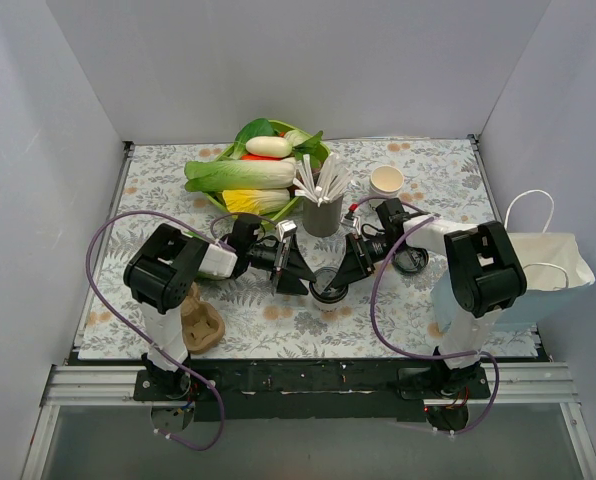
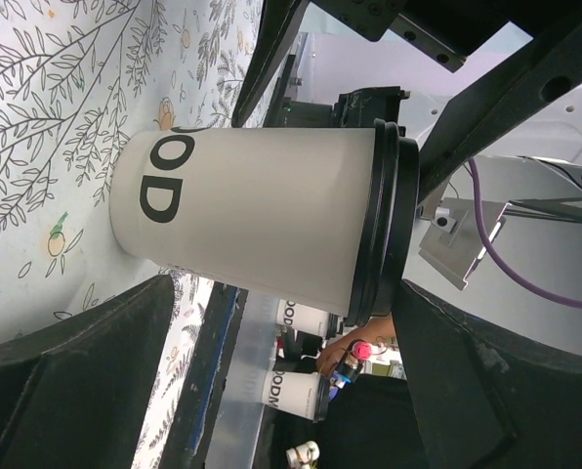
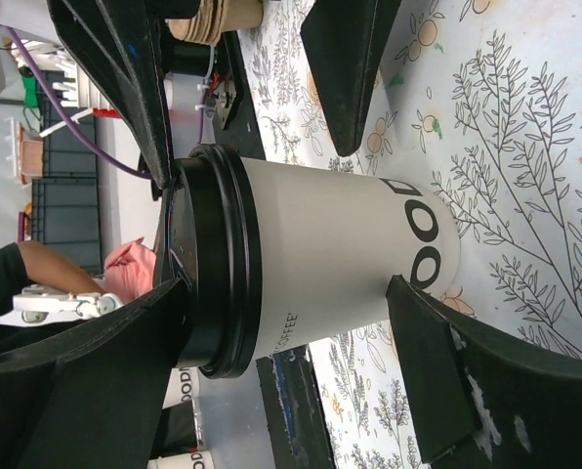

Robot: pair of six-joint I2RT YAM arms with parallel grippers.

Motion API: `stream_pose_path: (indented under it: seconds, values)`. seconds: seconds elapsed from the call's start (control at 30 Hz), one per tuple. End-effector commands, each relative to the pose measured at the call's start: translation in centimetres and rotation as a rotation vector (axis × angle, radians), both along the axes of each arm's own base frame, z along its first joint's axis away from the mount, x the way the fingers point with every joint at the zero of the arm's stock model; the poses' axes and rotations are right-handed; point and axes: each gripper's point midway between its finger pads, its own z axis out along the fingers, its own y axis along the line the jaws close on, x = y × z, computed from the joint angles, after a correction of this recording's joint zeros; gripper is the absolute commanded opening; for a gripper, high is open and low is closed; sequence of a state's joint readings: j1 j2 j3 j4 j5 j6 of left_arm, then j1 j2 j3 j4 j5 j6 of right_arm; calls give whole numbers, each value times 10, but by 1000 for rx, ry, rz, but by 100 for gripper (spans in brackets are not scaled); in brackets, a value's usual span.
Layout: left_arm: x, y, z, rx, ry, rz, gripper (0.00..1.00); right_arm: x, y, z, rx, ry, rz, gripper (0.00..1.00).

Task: Pack the takeout coffee

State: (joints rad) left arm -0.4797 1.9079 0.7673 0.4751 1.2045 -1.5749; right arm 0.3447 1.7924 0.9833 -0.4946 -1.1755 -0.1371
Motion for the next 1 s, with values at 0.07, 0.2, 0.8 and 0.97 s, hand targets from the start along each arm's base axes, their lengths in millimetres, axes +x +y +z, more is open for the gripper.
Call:
stream_pose_path:
  seconds: [0.07, 0.2, 0.8, 0.97]
  values:
    - [7, 15, -76, 282, 57, 153, 89, 6, 0, -17, -9, -15, 10, 88]
    - [9, 19, -80, 321, 80, 176, 89, 10, 3, -14, 18, -23, 8, 86]
    - [31, -6, 62, 29, -227, 51, 94, 34, 6, 30, 40, -133, 45, 91]
    - [22, 5, 74, 99, -309, 0, 95, 44, 5, 40, 26, -206, 37, 94]
